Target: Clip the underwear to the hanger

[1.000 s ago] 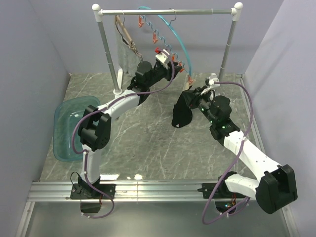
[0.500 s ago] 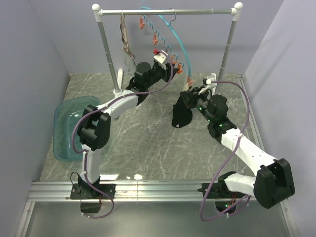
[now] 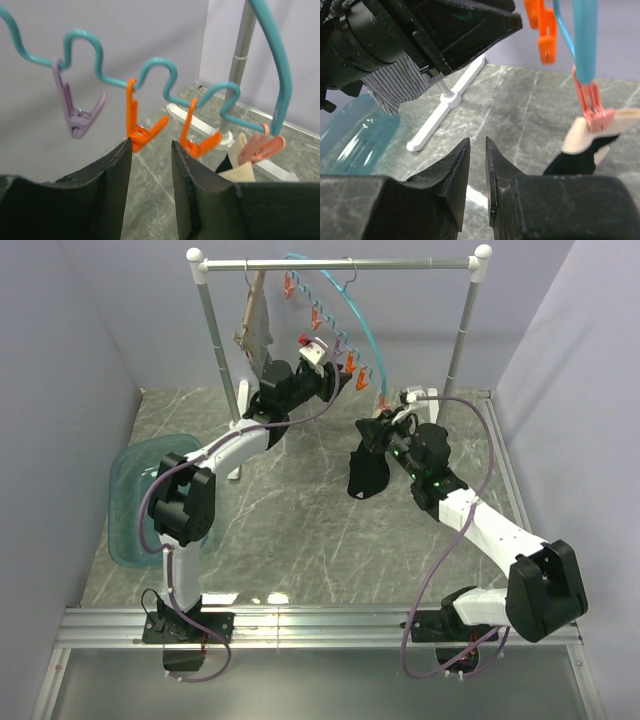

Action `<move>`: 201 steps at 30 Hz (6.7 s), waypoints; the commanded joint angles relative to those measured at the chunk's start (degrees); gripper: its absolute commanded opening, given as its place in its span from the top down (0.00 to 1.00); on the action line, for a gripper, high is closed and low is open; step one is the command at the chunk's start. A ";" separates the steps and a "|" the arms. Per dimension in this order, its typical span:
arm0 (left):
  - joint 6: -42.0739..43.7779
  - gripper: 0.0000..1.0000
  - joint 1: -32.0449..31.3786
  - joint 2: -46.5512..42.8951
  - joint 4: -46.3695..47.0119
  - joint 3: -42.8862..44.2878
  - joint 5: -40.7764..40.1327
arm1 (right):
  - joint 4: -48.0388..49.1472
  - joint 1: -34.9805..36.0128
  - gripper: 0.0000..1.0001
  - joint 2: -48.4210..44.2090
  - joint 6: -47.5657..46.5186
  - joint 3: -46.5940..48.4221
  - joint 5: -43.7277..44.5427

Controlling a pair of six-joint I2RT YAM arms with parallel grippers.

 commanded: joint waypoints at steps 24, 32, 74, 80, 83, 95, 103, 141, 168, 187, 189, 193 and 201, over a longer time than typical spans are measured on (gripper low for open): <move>2.21 0.66 1.24 4.00 0.49 10.33 1.33 | 6.57 2.58 0.75 6.95 0.67 8.79 0.58; 2.21 0.66 1.24 6.64 -0.47 14.11 1.69 | 6.39 2.49 0.75 7.47 0.40 8.61 1.02; -4.90 1.00 1.07 4.80 -7.23 16.75 5.12 | 11.13 2.40 0.76 18.90 -1.70 17.84 12.61; -7.54 1.00 0.98 2.51 -11.19 16.66 4.50 | 18.69 2.40 0.75 21.36 -6.45 16.87 14.91; -9.20 1.00 1.07 2.07 -13.47 17.27 4.32 | 20.80 1.88 0.75 21.89 -7.33 16.27 13.43; -12.64 1.00 0.98 1.37 -18.67 19.47 4.06 | 27.93 -0.41 0.78 24.26 -12.43 15.20 4.97; -12.99 1.00 0.89 -0.04 -18.32 17.89 4.67 | 29.68 -1.02 0.76 26.02 -14.01 15.03 4.10; -16.07 1.00 1.07 0.75 -19.63 19.74 6.61 | 34.78 -4.36 0.64 29.18 -15.59 16.96 4.36; -19.67 0.63 1.50 -0.65 -15.68 17.19 11.00 | 34.17 -4.98 1.00 29.89 -16.65 19.34 -0.12; -15.19 0.45 0.72 2.95 -18.31 20.61 8.81 | 32.41 -5.68 1.00 28.04 -16.30 18.90 -3.46; -14.66 0.47 0.45 3.30 -18.40 20.70 7.05 | 32.32 -5.68 1.00 27.95 -16.30 18.81 -3.64; -13.87 0.48 -0.08 4.61 -19.80 22.37 6.08 | 32.32 -5.86 1.00 27.69 -16.21 18.72 -4.16; -14.13 0.49 -0.52 5.06 -19.64 20.88 5.47 | 32.41 -5.86 1.00 27.34 -16.21 18.37 -4.69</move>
